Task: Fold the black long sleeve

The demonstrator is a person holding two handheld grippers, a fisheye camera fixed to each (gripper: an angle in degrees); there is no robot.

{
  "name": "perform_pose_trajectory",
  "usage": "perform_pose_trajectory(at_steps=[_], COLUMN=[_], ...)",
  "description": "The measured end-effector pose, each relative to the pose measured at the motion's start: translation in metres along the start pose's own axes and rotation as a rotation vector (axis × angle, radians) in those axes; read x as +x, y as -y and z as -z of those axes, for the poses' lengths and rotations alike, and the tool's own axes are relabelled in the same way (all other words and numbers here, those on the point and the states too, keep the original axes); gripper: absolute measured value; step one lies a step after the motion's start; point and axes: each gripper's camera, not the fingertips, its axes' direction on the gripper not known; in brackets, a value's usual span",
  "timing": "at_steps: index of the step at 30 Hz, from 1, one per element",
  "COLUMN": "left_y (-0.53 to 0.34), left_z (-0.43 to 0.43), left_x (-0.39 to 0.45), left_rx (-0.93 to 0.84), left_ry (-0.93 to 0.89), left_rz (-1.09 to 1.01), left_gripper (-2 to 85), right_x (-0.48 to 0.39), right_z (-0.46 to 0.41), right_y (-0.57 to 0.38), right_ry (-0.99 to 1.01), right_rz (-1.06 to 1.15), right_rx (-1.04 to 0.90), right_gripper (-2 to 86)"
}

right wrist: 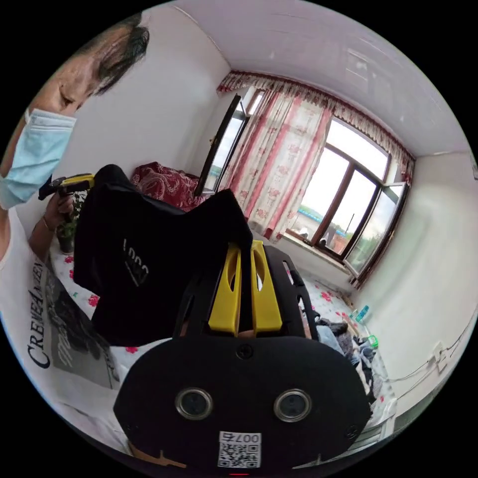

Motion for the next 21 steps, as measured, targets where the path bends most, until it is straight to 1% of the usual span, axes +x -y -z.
perform_pose_trajectory(at_steps=[1,3,4,5,6,7,8,9,10,12,13,14,15,16,17,18,19,21], left_y=[0.005,0.013,0.01,-0.002,-0.025,-0.039,-0.075,-0.112,-0.13,-0.201,-0.218,-0.249,-0.275,-0.286,-0.304,-0.316,-0.32,-0.333], left_z=[-0.013,-0.089,-0.111,-0.159,-0.206,-0.227,-0.259,-0.276,-0.281,-0.288,-0.287,-0.286,-0.284,-0.283,-0.283,-0.284,-0.285,-0.29], left_x=[-0.008,-0.06,-0.075,-0.105,-0.137,-0.151,-0.174,-0.182,-0.182,-0.163,-0.155,-0.138,-0.118,-0.107,-0.084,-0.063,-0.054,-0.026], left_rx=[-0.009,-0.111,-0.139,-0.232,-0.378,-0.461,-0.621,-0.715,-0.742,-0.818,-0.834,-0.88,-0.948,-0.986,-1.062,-1.146,-1.19,-1.325], left_ry=[0.03,0.142,0.166,0.202,0.23,0.245,0.294,0.314,0.302,0.157,0.117,0.053,0.028,0.021,-0.003,-0.015,-0.014,-0.015], left_rz=[0.0,0.096,0.129,0.205,0.323,0.379,0.52,0.594,0.602,0.641,0.66,0.693,0.716,0.722,0.711,0.678,0.662,0.617], left_gripper=[1.7,3.3,3.9,5.4,6.8,7.4,7.9,7.7,7.2,6.2,6.2,6.1,6.1,6.0,6.0,5.8,5.8,5.7], right_x=[0.0,0.005,0.005,0.003,-0.002,-0.006,-0.02,-0.041,-0.054,-0.11,-0.122,-0.144,-0.164,-0.173,-0.189,-0.199,-0.202,-0.2], right_z=[-0.02,-0.114,-0.141,-0.199,-0.255,-0.281,-0.326,-0.361,-0.375,-0.41,-0.416,-0.426,-0.433,-0.435,-0.438,-0.44,-0.441,-0.452], right_y=[0.014,0.06,0.067,0.073,0.069,0.064,0.044,0.014,-0.004,-0.093,-0.117,-0.163,-0.203,-0.221,-0.249,-0.267,-0.274,-0.287], right_ry=[-0.005,0.0,-0.009,-0.036,-0.04,-0.037,-0.044,-0.054,-0.047,-0.049,-0.048,-0.017,0.039,0.069,0.099,0.087,0.074,0.041], right_rz=[0.005,-0.077,-0.102,-0.161,-0.222,-0.235,-0.24,-0.223,-0.19,-0.061,-0.043,-0.019,-0.01,-0.003,0.017,0.035,0.04,-0.002], right_rx=[-0.005,0.002,-0.003,-0.061,-0.174,-0.244,-0.383,-0.499,-0.545,-0.681,-0.717,-0.804,-0.893,-0.931,-0.995,-1.023,-1.025,-1.033], right_gripper=[3.8,4.0,4.1,4.3,4.3,4.4,4.4,4.5,4.5,4.5,4.5,4.5,4.6,4.7,4.9,5.1,5.1,5.6])
